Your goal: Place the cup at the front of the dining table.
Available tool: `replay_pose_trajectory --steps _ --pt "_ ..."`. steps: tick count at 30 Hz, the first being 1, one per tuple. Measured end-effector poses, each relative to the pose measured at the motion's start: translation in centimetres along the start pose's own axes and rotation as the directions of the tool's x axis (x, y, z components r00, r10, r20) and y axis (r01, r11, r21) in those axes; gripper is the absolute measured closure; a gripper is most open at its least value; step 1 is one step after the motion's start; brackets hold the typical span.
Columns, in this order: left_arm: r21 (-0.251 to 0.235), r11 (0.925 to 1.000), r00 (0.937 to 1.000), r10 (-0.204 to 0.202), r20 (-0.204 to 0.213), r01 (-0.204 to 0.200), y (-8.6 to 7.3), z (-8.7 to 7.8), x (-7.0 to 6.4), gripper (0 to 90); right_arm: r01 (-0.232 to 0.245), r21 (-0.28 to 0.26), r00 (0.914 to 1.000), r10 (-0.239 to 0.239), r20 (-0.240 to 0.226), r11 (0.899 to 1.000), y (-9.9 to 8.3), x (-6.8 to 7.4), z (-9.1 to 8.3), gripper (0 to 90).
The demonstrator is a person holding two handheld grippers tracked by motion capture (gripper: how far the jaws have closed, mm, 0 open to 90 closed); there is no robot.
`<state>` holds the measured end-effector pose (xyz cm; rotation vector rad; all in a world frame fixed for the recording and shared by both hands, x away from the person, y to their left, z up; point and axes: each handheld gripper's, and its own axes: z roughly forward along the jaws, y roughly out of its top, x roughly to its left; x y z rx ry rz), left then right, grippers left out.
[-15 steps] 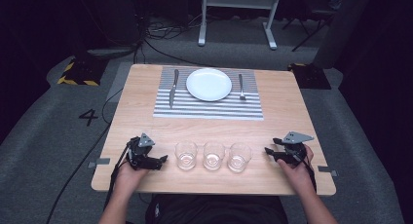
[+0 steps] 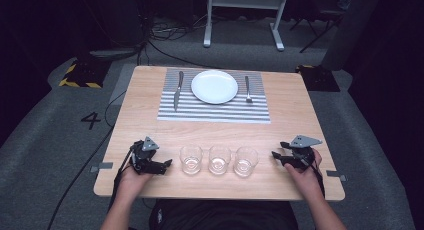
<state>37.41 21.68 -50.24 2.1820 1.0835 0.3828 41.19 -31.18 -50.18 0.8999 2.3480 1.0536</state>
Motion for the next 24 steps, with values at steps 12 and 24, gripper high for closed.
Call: replay_pose_trajectory --steps 12,24 --pt "-0.022 0.9997 0.9990 0.003 -0.045 -0.004 0.1 -0.6 0.1 15.3 -0.005 -0.002 1.0000 0.005 0.000 1.000 0.0 0.0 0.0 42.2" --pt "-0.044 0.9978 0.9985 -0.051 -0.019 0.050 1.1 -3.3 0.2 16.0 0.002 -0.002 1.0000 -0.002 -0.002 1.000 0.0 0.0 0.0 42.2"
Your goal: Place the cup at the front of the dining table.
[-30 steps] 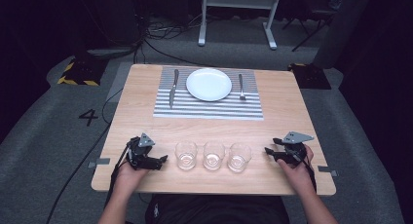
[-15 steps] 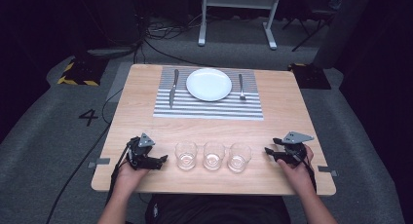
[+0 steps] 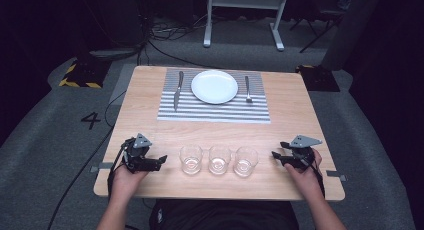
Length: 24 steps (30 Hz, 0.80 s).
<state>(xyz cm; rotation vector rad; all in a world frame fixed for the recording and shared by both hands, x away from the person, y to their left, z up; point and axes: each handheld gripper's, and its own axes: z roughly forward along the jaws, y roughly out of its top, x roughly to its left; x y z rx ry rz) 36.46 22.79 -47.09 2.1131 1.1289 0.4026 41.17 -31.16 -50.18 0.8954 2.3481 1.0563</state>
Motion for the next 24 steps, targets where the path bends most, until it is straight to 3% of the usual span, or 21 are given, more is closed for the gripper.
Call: replay_pose_trajectory --steps 5,8,9,11,17,19,20,24 --pt "-0.027 0.9996 0.9999 0.000 0.014 0.001 0.7 -0.9 -0.4 16.0 0.002 -0.002 1.0000 -0.002 0.003 1.000 0.0 0.0 0.0 42.3" --pt "-0.052 0.9986 0.9972 -0.008 0.074 0.012 1.3 -1.6 -1.0 16.0 0.002 -0.001 1.0000 -0.002 0.003 1.000 0.0 0.0 0.0 42.3" --pt "-0.052 0.9986 0.9972 -0.008 0.074 0.012 1.3 -1.6 -1.0 16.0 0.002 -0.001 1.0000 -0.002 0.003 1.000 0.0 0.0 0.0 42.3" --pt "-0.062 0.9979 0.9973 0.024 0.070 -0.020 1.8 -2.1 -1.5 16.0 0.004 -0.002 1.0000 -0.004 0.005 1.000 0.0 0.0 0.0 42.3" --pt "-0.104 0.9937 0.9949 0.050 0.087 -0.041 2.5 -3.0 -2.5 15.8 0.005 -0.002 1.0000 -0.005 0.005 1.000 0.0 0.0 0.0 42.2" --pt "-0.154 0.9880 0.9875 0.028 0.155 -0.003 2.6 -3.3 -2.6 15.7 0.006 -0.003 1.0000 -0.006 0.006 1.000 0.0 0.1 0.0 42.3" --pt "-0.183 0.9827 0.9802 0.009 0.198 0.028 2.8 -3.5 -2.7 15.6 0.006 -0.003 1.0000 -0.006 0.006 1.000 0.0 0.1 0.0 42.3" --pt "-0.202 0.9794 0.9847 0.023 0.173 0.012 3.2 -4.1 -3.3 15.5 0.006 -0.002 1.0000 -0.006 0.006 1.000 0.0 0.1 0.0 42.3"
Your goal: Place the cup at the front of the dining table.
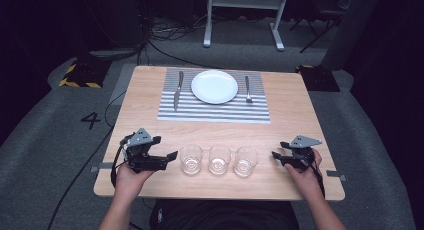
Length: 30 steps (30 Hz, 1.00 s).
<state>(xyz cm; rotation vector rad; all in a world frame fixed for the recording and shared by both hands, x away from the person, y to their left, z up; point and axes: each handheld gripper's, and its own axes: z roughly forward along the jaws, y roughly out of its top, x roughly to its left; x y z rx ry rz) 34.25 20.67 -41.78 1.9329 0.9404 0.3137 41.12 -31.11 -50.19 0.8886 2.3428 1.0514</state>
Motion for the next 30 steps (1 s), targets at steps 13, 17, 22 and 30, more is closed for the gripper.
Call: replay_pose_trajectory --steps 13,17,22,30 --pt "-0.055 0.9985 0.9998 -0.009 -0.017 0.008 0.9 0.6 -1.1 15.5 -0.004 0.001 1.0000 0.004 -0.001 1.000 0.0 0.0 0.0 42.4" --pt "-0.054 0.9985 0.9998 0.000 -0.018 -0.001 1.2 1.1 -1.9 15.3 -0.011 0.005 0.9999 0.011 -0.002 1.000 0.0 0.0 0.0 42.4" --pt "-0.073 0.9954 0.9975 0.058 -0.042 -0.061 1.9 2.0 -4.2 9.1 -0.010 0.002 0.9999 0.010 0.001 1.000 0.0 0.0 0.0 42.4" --pt "-0.044 0.9972 0.9966 0.057 -0.059 -0.059 2.0 3.6 -5.8 0.0 -0.003 -0.001 1.0000 0.003 0.004 1.000 0.0 0.0 0.0 42.8"
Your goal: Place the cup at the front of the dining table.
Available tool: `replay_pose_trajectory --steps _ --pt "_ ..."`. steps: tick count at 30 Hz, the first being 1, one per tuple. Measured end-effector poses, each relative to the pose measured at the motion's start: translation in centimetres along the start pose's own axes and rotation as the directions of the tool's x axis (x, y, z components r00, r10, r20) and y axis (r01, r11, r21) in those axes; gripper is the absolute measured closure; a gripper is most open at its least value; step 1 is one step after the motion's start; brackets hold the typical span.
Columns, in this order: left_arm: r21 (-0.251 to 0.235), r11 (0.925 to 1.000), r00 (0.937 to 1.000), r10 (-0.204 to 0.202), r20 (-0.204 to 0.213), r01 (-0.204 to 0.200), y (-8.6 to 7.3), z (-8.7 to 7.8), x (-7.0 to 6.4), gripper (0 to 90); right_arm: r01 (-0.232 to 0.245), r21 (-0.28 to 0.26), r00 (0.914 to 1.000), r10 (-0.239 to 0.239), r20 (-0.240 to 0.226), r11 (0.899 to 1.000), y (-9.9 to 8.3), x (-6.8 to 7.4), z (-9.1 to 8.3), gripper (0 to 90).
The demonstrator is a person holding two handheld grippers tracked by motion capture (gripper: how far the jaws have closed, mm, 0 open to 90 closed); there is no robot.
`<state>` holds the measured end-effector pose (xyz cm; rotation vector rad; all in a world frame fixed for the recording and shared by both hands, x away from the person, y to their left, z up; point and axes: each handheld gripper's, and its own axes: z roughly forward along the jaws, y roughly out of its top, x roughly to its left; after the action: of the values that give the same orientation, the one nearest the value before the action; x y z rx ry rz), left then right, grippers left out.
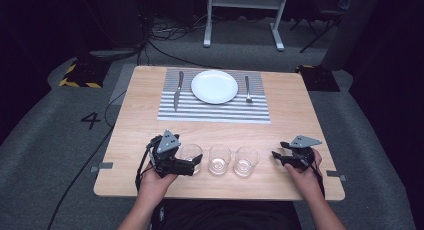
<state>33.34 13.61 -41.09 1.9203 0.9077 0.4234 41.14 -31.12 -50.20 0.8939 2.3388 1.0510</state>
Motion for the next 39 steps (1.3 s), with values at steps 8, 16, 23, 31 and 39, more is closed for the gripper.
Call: replay_pose_trajectory --steps 8,16,23,31,39 --pt "0.069 0.9976 0.9985 0.004 -0.054 0.000 -1.2 1.5 0.3 0.0 0.000 0.001 1.0000 0.000 -0.002 1.000 0.0 0.0 0.0 42.8" --pt "0.142 0.9887 0.9988 -0.048 0.004 0.047 -2.6 3.7 0.6 0.3 0.001 0.001 1.0000 -0.001 -0.003 1.000 0.0 0.0 0.0 42.8" --pt "0.202 0.9792 0.9997 -0.015 0.020 0.010 -3.8 5.3 0.4 7.6 0.000 0.000 1.0000 0.000 0.000 1.000 0.0 0.0 0.0 42.8" --pt "0.191 0.9816 0.9999 0.009 0.005 -0.009 -4.2 5.3 0.3 19.7 0.001 0.001 1.0000 -0.001 -0.004 1.000 0.0 0.0 0.0 42.8" --pt "0.189 0.9820 0.9999 0.005 0.012 -0.007 -4.2 5.3 0.4 19.8 0.001 0.001 1.0000 -0.001 -0.004 1.000 0.0 0.0 0.0 42.8"
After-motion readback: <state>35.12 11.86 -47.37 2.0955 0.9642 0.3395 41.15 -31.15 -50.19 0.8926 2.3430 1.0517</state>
